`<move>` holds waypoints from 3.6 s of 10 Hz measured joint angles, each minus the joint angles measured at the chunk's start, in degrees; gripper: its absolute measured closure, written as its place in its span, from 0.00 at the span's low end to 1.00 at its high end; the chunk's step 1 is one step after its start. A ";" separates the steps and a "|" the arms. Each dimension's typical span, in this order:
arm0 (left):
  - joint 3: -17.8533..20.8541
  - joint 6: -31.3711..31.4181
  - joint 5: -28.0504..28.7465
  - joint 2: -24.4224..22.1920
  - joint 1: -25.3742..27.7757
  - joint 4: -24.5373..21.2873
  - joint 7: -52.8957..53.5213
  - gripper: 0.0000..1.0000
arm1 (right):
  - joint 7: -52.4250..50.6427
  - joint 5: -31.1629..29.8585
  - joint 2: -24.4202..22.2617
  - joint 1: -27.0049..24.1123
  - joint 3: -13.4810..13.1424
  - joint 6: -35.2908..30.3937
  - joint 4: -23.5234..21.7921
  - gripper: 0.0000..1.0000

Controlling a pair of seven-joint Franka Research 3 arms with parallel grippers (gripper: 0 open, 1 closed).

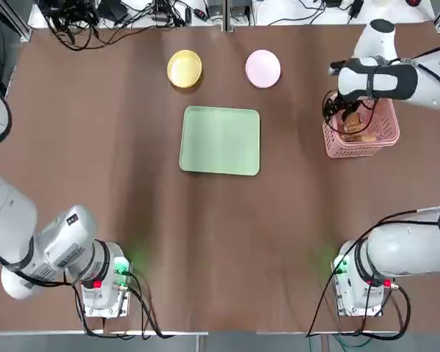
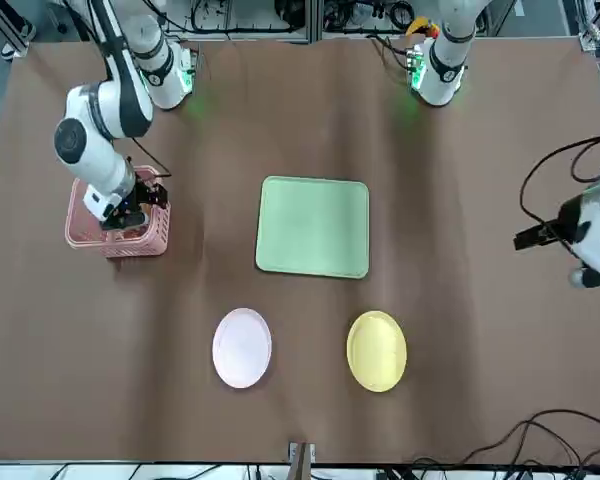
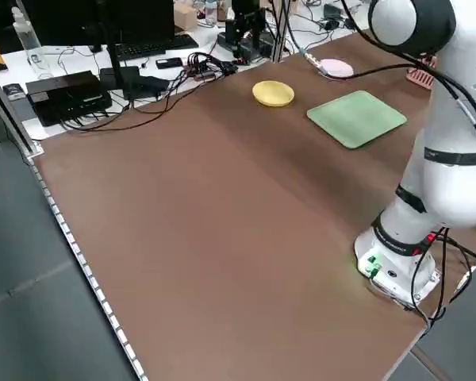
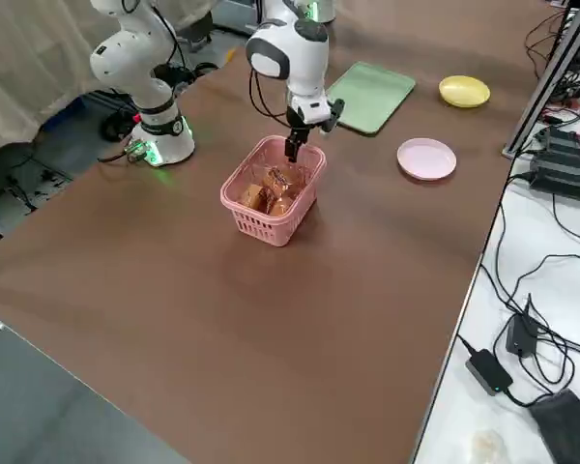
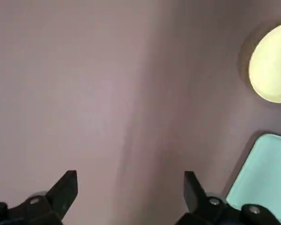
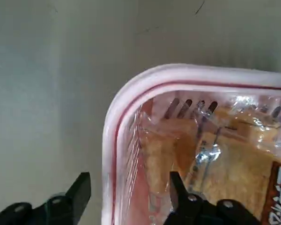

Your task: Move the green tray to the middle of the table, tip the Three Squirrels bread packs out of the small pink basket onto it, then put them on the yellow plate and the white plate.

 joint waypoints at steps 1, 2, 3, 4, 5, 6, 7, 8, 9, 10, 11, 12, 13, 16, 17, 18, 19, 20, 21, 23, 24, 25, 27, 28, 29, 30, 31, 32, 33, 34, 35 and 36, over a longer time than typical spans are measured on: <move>-0.03 -0.81 -0.09 -1.00 0.12 0.32 0.10 0.00 | 0.00 0.00 0.40 0.17 0.00 0.03 -0.06 0.30; -0.10 -1.77 -0.19 -2.12 0.09 0.34 0.10 0.00 | 0.00 0.00 0.73 0.23 0.00 0.03 -0.22 0.39; 0.04 -2.43 -0.20 -2.91 0.07 0.34 0.31 0.00 | 0.00 0.00 0.94 0.30 0.00 0.03 -0.30 0.46; 1.58 -2.66 -0.53 -3.79 -0.75 0.40 1.83 0.00 | 0.00 0.02 1.03 0.36 0.01 0.03 -0.33 0.62; 6.83 -3.88 -3.24 -5.65 -4.30 0.51 5.03 0.00 | 0.01 0.03 1.03 0.48 0.05 0.03 -0.35 0.81; 15.73 -6.51 -6.75 -8.20 -11.29 0.51 9.04 0.00 | 0.01 0.03 1.05 0.49 0.02 0.03 -0.39 0.83; 25.08 -8.53 -8.48 -10.84 -19.57 0.37 12.34 0.00 | 0.02 0.03 1.06 0.48 -0.04 -0.03 -0.59 0.88; 33.07 -9.23 -9.28 -13.32 -27.24 -0.18 14.01 0.00 | 0.03 0.02 1.06 0.48 -0.07 -0.15 -0.70 0.93; 38.44 -9.12 -11.71 -15.35 -32.42 -0.88 14.50 0.00 | 0.04 0.02 0.98 0.48 -0.13 -0.63 -0.62 0.93; 40.42 -8.79 -14.21 -16.60 -34.16 -1.12 14.61 0.00 | 0.04 0.02 0.68 0.48 -0.13 -1.86 -0.27 0.93; 40.82 -7.91 -14.92 -16.95 -34.17 -1.12 14.74 0.00 | 0.04 0.02 -0.35 0.48 -0.14 -4.20 0.72 0.93; 41.12 -6.75 -15.01 -16.60 -34.12 -0.97 14.79 0.00 | 0.04 0.04 -2.12 0.48 -0.14 -7.69 2.44 0.93; 41.27 -5.98 -15.02 -15.61 -34.04 -0.37 14.79 0.00 | 0.04 0.22 -3.88 0.49 -0.10 -11.55 4.96 0.93; 41.43 -5.58 -15.33 -12.57 -33.30 2.44 14.67 0.00 | 0.04 6.34 -5.86 0.61 -0.01 -23.58 16.52 0.93; 41.59 -4.88 -15.48 -12.46 -32.44 2.60 14.85 0.00 | 0.10 10.19 -5.88 1.06 0.02 -26.14 19.81 0.93; 41.75 -3.30 -15.48 -12.45 -31.83 2.63 14.98 0.00 | 0.74 13.85 -5.89 2.00 0.11 -27.11 22.14 0.93; 41.90 -2.12 -15.44 -12.40 -31.15 2.62 15.01 0.00 | 1.93 17.75 -5.88 3.48 0.24 -27.20 23.99 0.93; 41.94 -1.82 -15.10 -12.34 -30.11 2.54 15.02 0.00 | 3.00 22.88 -5.84 5.08 0.47 -26.97 25.52 0.93; 41.99 -1.52 -13.95 -12.24 -29.46 2.33 15.14 0.00 | 3.37 28.09 -5.79 6.92 0.60 -25.78 26.57 0.93; 41.94 -1.04 -12.17 -12.07 -29.47 2.24 15.14 0.00 | 4.09 36.16 -4.91 9.89 2.76 -18.09 26.98 0.93; 41.78 -1.03 -10.96 -12.01 -29.73 2.20 15.22 0.00 | 4.13 40.77 -3.62 8.56 7.60 -13.57 27.06 0.93; 41.42 -1.04 -10.22 -11.88 -30.50 2.14 15.32 0.00 | 4.17 45.04 -1.90 6.11 14.47 -8.01 27.08 0.93; 38.90 -1.26 -9.86 -11.65 -32.88 1.32 15.34 0.00 | 4.31 52.86 2.23 4.75 24.41 2.35 27.39 0.93; 37.32 -1.26 -9.55 -11.48 -34.39 0.73 15.25 0.00 | 4.31 55.46 4.47 4.75 27.65 5.61 28.13 0.93; 36.21 -1.25 -9.41 -11.15 -35.65 0.53 15.12 0.00 | 4.19 56.12 6.78 4.75 29.93 8.29 29.15 0.93; 35.67 -1.24 -9.40 -10.94 -36.20 0.52 15.08 0.00 | 3.50 56.18 8.93 4.76 31.40 10.07 30.06 0.93; 35.48 -1.24 -9.40 -10.92 -36.29 0.53 15.08 0.00 | 2.16 56.34 11.37 4.87 32.43 11.30 31.03 0.93; 34.87 -1.29 -9.40 -10.94 -36.21 0.54 15.04 0.00 | 0.83 56.42 14.25 5.20 33.41 12.91 32.27 0.93; 33.94 -1.63 -9.40 -10.95 -36.16 0.54 14.97 0.00 | -0.47 56.46 17.37 5.51 34.71 14.97 33.63 0.93; 33.04 -2.09 -9.41 -10.95 -36.17 0.49 14.93 0.00 | -1.74 56.49 20.56 5.69 36.40 17.22 34.85 0.93; 32.56 -2.27 -9.41 -10.95 -36.13 0.42 14.90 0.00 | -2.58 56.51 23.54 5.79 38.28 19.52 35.78 0.93; 32.56 -2.30 -9.41 -10.95 -35.51 0.41 14.95 0.00 | -3.31 56.52 26.20 5.87 40.19 21.55 36.55 0.93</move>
